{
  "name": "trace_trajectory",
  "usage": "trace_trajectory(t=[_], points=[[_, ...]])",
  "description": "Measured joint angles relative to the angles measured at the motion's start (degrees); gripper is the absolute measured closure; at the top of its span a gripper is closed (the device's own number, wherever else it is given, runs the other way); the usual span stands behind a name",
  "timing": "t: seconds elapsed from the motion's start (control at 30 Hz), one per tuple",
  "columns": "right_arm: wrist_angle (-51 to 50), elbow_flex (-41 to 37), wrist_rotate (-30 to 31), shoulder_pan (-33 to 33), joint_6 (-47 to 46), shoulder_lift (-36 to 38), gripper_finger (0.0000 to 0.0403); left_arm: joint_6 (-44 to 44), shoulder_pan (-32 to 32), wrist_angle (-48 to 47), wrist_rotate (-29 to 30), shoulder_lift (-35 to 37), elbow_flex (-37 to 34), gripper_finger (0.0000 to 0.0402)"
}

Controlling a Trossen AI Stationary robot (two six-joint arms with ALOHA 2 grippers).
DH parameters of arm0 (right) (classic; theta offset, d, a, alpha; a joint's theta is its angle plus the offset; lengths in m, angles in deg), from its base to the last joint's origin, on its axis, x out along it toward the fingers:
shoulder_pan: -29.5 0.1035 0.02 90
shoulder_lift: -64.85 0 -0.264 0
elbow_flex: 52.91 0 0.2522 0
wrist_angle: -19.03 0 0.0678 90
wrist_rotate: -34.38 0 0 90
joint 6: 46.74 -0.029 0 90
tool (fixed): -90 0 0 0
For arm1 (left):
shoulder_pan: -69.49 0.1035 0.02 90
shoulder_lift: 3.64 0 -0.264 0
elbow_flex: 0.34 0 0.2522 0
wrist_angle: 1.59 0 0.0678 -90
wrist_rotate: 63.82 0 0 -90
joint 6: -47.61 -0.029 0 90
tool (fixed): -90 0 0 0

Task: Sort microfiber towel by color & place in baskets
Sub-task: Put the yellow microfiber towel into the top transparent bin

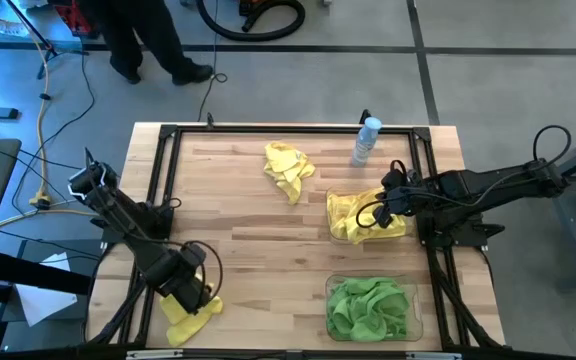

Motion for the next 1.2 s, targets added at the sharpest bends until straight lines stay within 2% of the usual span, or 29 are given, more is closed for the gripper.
trace_trajectory(t=[0.2,0.3,0.43,0.57,0.73,0.9,1.2], points=[[0.12,0.0,0.0,0.0,-0.04,0.0,0.0401,-1.32,-3.43,11.32,-2.96,-0.02,-7.32,0.017],[0.82,0.0,0.02,0.0,-2.28,-0.02,0.0401,-1.4,-4.76,16.24,-2.92,-0.03,-11.61,0.017],[1.28,0.0,0.12,0.0,-4.74,-0.02,0.0401,-2.63,-5.33,18.35,-1.42,-0.04,-17.42,0.0183],[1.3,0.0,0.22,0.0,-5.12,-0.14,0.0401,-7.08,-4.57,24.25,0.22,-0.04,-22.27,0.0247],[1.29,0.0,0.35,0.02,-6.27,-0.24,0.0401,-9.91,-2.65,36.05,0.07,0.13,-27.09,0.0379],[1.29,0.0,0.35,0.0,-7.26,-0.24,0.0401,-13.21,-0.55,34.92,6.82,-0.05,-22.21,0.0396],[1.26,0.0,0.31,0.0,-2.58,-0.24,0.0401,-26.71,8.81,16.95,20.51,-0.04,0.51,0.04]])
